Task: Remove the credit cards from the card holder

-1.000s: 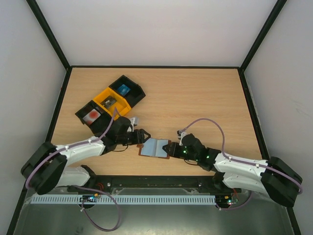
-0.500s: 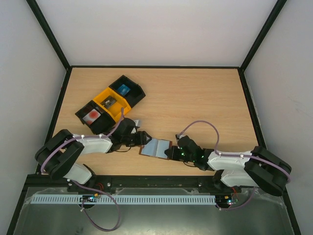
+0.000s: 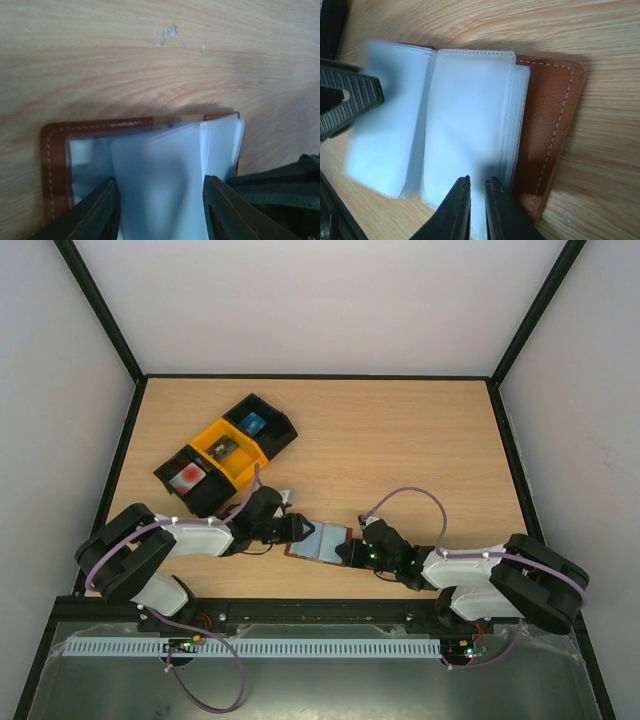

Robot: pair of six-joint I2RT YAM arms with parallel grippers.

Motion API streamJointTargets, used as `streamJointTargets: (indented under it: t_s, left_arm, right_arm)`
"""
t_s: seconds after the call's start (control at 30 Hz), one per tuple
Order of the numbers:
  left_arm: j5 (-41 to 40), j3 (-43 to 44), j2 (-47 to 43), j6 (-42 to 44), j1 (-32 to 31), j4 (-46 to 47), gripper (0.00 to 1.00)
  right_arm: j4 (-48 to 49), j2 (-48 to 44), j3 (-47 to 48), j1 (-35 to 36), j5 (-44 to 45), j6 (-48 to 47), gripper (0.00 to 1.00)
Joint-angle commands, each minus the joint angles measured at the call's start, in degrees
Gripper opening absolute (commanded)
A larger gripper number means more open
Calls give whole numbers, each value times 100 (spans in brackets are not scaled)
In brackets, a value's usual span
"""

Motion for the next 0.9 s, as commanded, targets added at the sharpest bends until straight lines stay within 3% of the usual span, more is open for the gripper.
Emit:
streamJointTargets:
  t_s: [0.0, 0.13, 0.33, 0.5, 0.57, 0.7, 0.87]
  left_arm:
    - [425, -310, 67, -306, -137, 234, 44]
    - [376, -365, -69, -460, -186, 342, 31]
    - [484, -422, -170, -628, -190, 622, 3]
    - [256, -397, -342, -576, -192, 387, 5]
    - [-93, -249, -472, -400, -198, -181, 20]
    - [-564, -111, -761, -124, -198, -897, 39]
    - [-661, -73, -797, -1, -194, -1114, 36]
  right_arm:
    - [-420, 177, -281, 16, 419, -87, 11]
    - [-367, 176, -317, 17, 424, -79, 10]
    - [-311, 143, -373, 17, 450, -59, 9]
    - [-344, 114, -406, 18, 522, -75, 8]
    - [-373, 96, -402, 21, 550, -85, 8]
    - [-415, 35, -406, 18, 585, -98, 8]
    - [-517, -66, -360, 17, 616, -94, 8]
